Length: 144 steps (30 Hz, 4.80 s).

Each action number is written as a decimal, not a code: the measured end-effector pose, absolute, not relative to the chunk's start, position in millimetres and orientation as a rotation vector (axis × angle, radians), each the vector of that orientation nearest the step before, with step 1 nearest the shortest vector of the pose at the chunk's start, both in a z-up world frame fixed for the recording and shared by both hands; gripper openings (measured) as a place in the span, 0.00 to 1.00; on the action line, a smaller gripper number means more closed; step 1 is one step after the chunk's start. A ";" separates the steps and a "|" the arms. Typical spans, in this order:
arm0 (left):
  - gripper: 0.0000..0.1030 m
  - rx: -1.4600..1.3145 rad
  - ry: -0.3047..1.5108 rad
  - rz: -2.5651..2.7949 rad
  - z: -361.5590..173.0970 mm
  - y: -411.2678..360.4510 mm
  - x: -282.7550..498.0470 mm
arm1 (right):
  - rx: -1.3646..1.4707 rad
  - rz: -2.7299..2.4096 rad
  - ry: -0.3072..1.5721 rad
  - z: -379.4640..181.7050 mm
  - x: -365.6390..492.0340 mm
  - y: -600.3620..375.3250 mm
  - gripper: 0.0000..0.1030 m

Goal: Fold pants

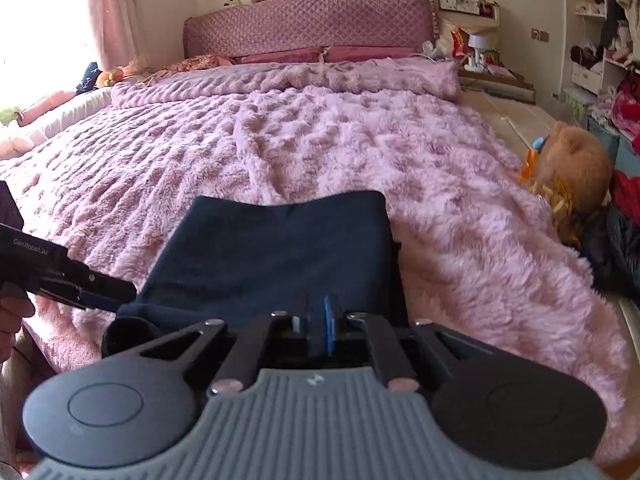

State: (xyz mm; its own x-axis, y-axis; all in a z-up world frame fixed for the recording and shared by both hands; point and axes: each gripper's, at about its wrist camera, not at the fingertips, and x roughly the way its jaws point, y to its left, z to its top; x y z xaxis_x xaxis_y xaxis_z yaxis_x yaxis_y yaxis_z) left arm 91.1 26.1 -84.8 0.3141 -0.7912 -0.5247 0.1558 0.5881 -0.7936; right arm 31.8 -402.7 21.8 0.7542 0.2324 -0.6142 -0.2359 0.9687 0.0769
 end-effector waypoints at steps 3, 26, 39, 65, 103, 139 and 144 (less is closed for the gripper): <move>0.56 -0.702 1.124 -0.699 -100.0 23.5 95.5 | 0.049 0.399 0.676 37.2 65.7 -381.7 0.54; 0.21 -0.743 1.132 -0.609 -105.8 9.3 63.6 | -0.158 0.263 0.952 -29.1 184.2 -235.7 0.16; 0.72 -0.645 0.993 -0.694 -47.5 50.5 73.7 | 0.316 0.411 0.654 47.0 140.9 -394.5 0.80; 0.36 -1.360 1.195 -0.888 -193.1 14.5 220.7 | 0.822 0.836 1.025 -96.1 184.2 -508.3 0.46; 0.37 -1.049 0.969 -0.449 -49.2 506.4 249.6 | 0.897 1.151 0.968 -81.0 295.4 83.3 0.27; 0.59 -0.343 0.692 0.414 16.9 287.2 113.8 | -0.021 0.559 0.864 -17.1 180.7 37.4 0.68; 0.59 -0.323 0.782 0.382 0.4 213.4 102.1 | -0.106 0.534 0.882 -5.1 152.4 19.4 0.68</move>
